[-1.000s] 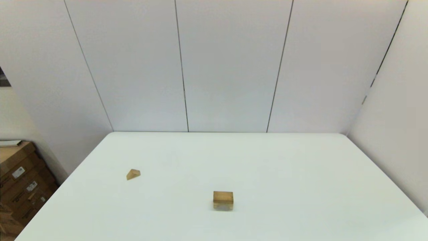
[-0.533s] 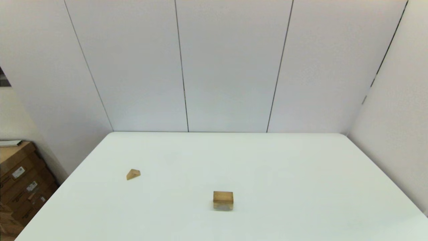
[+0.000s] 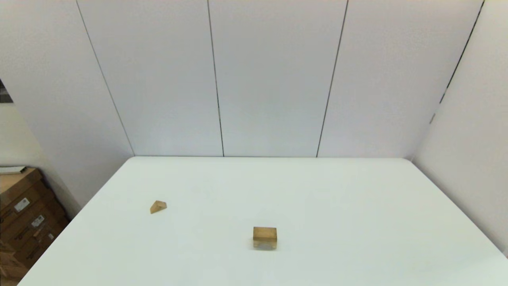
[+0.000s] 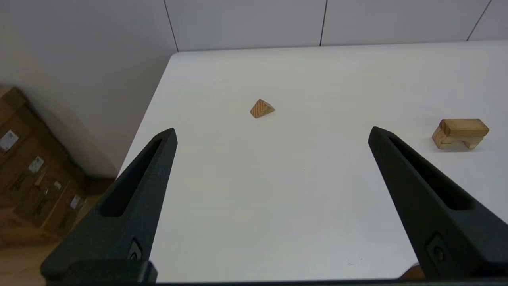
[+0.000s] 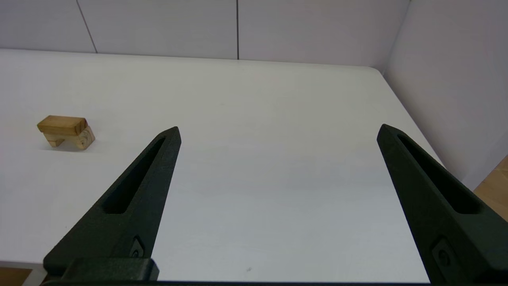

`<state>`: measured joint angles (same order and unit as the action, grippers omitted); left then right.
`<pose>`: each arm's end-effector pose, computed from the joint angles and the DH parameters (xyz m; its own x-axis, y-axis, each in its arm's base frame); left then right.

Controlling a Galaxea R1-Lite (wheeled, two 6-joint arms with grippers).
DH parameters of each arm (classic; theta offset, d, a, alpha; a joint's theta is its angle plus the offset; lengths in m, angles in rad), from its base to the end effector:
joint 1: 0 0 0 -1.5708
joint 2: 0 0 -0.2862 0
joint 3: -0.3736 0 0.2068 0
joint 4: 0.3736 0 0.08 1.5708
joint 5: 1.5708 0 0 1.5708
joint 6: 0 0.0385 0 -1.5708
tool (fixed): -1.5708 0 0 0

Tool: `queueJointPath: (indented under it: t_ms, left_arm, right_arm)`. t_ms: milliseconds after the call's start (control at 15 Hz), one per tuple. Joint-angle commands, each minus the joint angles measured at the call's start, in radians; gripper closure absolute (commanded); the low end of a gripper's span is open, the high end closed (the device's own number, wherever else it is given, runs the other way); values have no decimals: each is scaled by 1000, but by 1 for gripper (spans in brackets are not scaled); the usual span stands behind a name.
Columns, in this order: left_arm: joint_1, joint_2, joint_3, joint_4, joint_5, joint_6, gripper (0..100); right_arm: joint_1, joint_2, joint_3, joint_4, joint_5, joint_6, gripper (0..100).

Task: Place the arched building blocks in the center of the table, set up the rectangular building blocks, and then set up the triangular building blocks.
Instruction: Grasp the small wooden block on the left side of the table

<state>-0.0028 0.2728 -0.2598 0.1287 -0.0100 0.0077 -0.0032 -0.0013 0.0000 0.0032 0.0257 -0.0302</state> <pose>0.0352 -0.0005 0.1333 0.9899 -0.0128 -0.1412 0.0138 0.9999 0.0062 0.0247 0.0009 0.0751 0.9997 0.0225 -0.0019 -0.0225 0.9993 -0.0301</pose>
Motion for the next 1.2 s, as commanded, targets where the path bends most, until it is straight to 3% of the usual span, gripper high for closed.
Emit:
queueJointPath:
  t_ms: [67,400,733,933,1200]
  left_arm:
    - [55,597,-401,121,5,-3,0]
    - [141,1031,-785,321,4,61,0]
    - [279,1390,-1079,575,5,405,0]
    - [283,1597,-1234,614,2,462,0]
    - [283,1820,-1369,617,-1,673,0]
  right_arm:
    - [0,0,2,0,0,0,0]
    - [0,0,2,0,0,0,0]
    - [0,0,2,0,0,0,0]
    - [0,0,2,0,0,0,0]
    - [0,0,2,0,0,0,0]
